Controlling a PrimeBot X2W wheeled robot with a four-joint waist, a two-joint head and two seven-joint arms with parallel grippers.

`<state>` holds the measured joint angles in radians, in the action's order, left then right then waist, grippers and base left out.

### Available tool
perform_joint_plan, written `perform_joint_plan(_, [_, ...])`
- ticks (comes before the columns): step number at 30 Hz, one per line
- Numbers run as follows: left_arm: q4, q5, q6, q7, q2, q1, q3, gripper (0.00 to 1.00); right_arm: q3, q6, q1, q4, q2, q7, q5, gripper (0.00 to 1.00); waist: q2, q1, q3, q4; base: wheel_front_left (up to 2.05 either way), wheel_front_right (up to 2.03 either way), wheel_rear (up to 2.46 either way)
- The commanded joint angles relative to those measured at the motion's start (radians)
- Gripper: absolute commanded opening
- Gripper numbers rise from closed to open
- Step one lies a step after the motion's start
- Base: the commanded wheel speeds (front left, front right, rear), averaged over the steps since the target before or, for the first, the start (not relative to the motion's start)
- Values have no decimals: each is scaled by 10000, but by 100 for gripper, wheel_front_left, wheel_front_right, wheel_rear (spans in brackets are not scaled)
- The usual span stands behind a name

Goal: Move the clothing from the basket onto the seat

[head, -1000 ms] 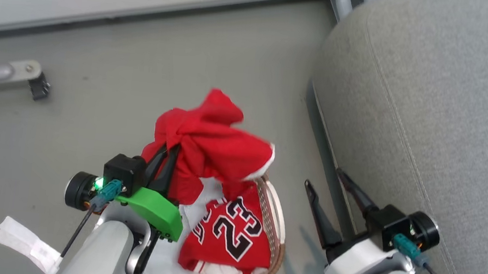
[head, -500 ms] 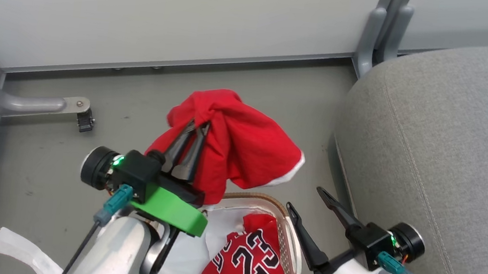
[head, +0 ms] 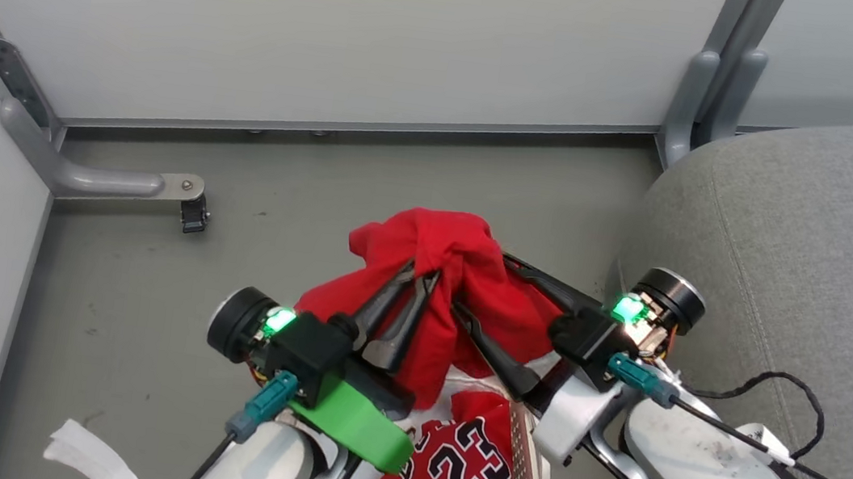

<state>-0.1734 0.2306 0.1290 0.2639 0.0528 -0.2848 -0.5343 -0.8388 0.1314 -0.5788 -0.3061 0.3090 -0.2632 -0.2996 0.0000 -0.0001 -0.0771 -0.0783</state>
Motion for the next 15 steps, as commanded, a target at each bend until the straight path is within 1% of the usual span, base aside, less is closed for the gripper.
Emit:
perform_joint_plan(1, [23, 73, 25, 8, 22, 50, -121, 0, -244, -12, -185, -277, -86, -22, -236, 100, 0, 1, 113, -239, 0, 0, 0])
perform_joint_plan(5, [-1, 260, 25, 8, 9, -73, -646, 0, -837, -12, -487, -1018, -515, -21, -790, 100, 0, 1, 155, -558, 0, 0, 0])
perform_joint_plan(6, [-16, 299, 25, 8, 6, -90, -727, 0, -989, -12, -516, -1182, -604, -22, -838, 43, 0, 1, 158, -627, 0, 0, 0])
perform_joint_plan(7, [-19, 351, 25, 8, 3, -100, -769, 0, -1025, -14, -526, -1261, -688, -21, -972, 0, 0, 1, 142, -679, 0, 0, 0])
perform_joint_plan(10, [-76, 437, 25, 8, -3, -126, -761, 0, -913, -12, -448, -1374, -887, -22, -1185, 0, 0, 1, 66, -796, 0, 0, 0])
perform_joint_plan(13, [-146, 397, 25, 8, -6, -113, -637, 0, -625, -14, -237, -1344, -922, -22, -1149, 0, 0, 1, -3, -789, 0, 0, 0])
perform_joint_plan(14, [-155, 351, 25, 8, -4, -86, -542, 28, -482, -12, -138, -1304, -938, -22, -1121, 0, 0, 1, -21, -746, 0, 0, 0])
perform_joint_plan(15, [-192, 330, 25, 8, -5, -41, -467, 51, -337, -14, -47, -1271, -947, -22, -1129, 0, 0, 1, -33, -704, 0, 0, 0])
